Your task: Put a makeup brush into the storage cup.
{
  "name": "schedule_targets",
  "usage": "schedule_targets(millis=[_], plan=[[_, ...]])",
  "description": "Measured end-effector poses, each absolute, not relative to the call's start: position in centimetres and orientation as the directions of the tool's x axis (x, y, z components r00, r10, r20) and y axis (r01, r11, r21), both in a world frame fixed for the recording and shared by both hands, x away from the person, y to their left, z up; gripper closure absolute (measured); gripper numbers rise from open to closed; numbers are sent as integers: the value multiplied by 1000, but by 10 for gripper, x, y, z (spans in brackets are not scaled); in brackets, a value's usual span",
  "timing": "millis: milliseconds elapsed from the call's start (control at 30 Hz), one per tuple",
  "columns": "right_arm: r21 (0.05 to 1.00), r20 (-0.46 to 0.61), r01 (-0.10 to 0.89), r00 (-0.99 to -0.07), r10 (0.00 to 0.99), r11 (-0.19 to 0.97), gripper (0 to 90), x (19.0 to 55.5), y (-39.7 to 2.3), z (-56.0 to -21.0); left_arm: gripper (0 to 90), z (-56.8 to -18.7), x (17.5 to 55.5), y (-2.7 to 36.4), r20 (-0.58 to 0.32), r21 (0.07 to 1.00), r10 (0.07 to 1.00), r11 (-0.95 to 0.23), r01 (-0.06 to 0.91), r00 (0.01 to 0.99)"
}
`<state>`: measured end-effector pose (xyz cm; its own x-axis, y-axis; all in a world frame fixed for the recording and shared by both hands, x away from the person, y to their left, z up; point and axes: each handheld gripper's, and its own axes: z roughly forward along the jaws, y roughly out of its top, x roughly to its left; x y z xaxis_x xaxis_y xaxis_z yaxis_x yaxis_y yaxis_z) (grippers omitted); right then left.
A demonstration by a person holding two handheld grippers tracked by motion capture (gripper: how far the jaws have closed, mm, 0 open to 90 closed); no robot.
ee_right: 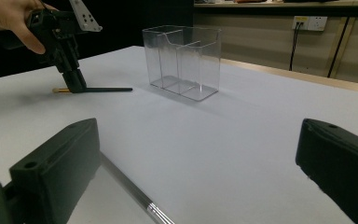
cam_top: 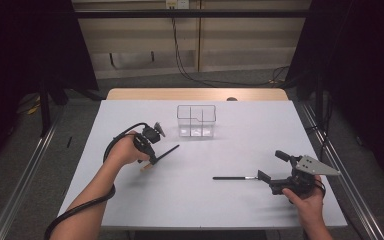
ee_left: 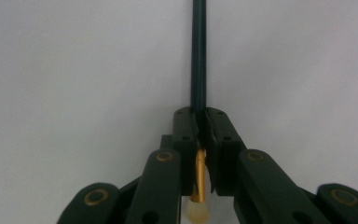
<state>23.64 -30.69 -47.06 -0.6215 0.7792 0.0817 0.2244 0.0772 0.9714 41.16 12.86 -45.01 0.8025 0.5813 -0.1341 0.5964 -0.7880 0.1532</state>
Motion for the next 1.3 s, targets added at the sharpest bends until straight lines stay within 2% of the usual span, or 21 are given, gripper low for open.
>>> schedule_targets(millis=[533,700,1000,1300], plan=[[968,75,233,-636,768,98,0,239,-305,-471,838,-447,403,123,-68,149,557,-815,560,828],[966,76,238,-641,764,104,0,239,-305,-472,838,-438,400,119,-101,168,544,-816,553,833],[962,68,243,-647,760,121,0,240,-304,-472,838,-419,385,98,-126,233,459,-848,476,879],[959,73,252,-656,751,127,0,240,-304,-471,838,-412,377,83,-188,304,403,-843,443,896]])
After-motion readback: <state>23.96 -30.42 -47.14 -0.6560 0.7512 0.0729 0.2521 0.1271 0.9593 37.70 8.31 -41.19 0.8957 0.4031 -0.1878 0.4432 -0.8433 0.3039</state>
